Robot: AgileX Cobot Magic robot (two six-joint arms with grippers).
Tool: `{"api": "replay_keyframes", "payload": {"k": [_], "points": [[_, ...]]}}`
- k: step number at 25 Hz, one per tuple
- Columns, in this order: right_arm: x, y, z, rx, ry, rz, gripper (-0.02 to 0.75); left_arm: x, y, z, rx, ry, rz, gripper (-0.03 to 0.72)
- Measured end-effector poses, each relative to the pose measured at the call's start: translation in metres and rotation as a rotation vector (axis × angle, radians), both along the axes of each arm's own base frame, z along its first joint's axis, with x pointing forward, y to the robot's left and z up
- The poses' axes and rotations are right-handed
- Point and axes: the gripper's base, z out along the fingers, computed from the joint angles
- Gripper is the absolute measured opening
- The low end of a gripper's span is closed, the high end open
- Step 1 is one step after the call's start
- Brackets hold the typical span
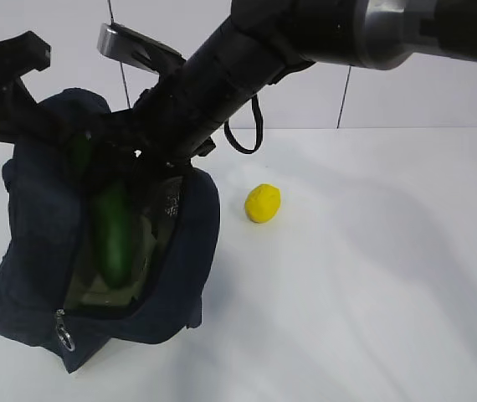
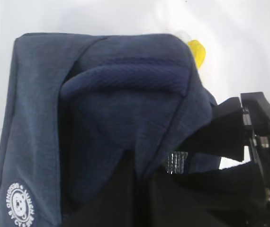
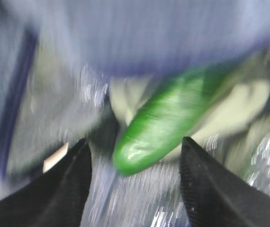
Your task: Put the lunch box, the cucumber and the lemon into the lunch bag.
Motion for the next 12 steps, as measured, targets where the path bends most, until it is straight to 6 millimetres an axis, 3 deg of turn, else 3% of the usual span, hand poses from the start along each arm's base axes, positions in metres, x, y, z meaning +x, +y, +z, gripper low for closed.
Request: {"api": "replay_keyframes", "payload": {"k": [12], "points": [[-0.013, -0.011, -0.003, -0.157, 0.053, 0.165, 0.452, 0.001, 0.002, 0.0, 0.036, -0.021, -0.002, -0.007]]}}
